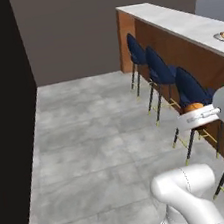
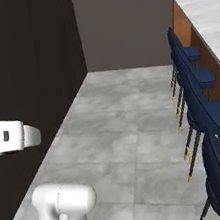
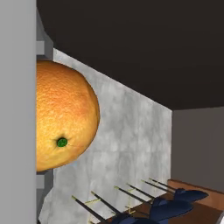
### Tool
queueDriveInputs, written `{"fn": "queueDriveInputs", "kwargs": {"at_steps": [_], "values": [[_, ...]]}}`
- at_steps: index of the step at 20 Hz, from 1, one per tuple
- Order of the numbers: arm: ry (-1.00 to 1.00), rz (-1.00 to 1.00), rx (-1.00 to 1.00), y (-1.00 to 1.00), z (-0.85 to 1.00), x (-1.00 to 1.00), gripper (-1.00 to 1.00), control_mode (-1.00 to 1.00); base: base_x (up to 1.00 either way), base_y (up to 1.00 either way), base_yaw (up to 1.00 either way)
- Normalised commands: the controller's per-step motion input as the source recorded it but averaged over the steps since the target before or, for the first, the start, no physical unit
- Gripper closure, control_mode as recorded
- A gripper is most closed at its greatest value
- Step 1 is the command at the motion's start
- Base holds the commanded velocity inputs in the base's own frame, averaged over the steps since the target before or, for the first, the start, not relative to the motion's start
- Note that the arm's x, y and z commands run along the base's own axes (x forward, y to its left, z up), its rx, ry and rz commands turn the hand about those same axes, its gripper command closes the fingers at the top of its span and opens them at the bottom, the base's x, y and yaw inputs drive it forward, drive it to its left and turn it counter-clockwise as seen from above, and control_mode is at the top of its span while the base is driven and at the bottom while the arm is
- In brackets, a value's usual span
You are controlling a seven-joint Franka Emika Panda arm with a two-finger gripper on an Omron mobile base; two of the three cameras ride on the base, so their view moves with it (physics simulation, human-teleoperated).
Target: Pick up each orange from the fridge and place one orange on each plate on the dining counter.
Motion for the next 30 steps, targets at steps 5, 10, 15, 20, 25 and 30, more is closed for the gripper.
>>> {"fn": "queueDriveInputs", "kwargs": {"at_steps": [5, 10, 15, 20, 25, 30], "values": [[0.00, 0.00, 0.00, 0.00, 0.00, 0.00, 1.00, 1.00, 1.00, 0.38, -0.53], [0.00, 0.00, 0.00, 0.00, 0.00, 0.00, 1.00, 1.00, 1.00, 0.59, -0.57], [0.00, 0.00, 0.00, 0.00, 0.00, 0.00, 1.00, 1.00, 0.99, 0.74, -0.64], [0.00, 0.00, 0.00, 0.00, 0.00, 0.00, 1.00, 1.00, 0.98, 0.77, -0.65], [0.00, 0.00, 0.00, 0.00, 0.00, 0.00, 1.00, 1.00, 1.00, 0.88, -0.58], [0.00, 0.00, 0.00, 0.00, 0.00, 0.00, 1.00, 1.00, 1.00, 0.67, -0.59]]}}
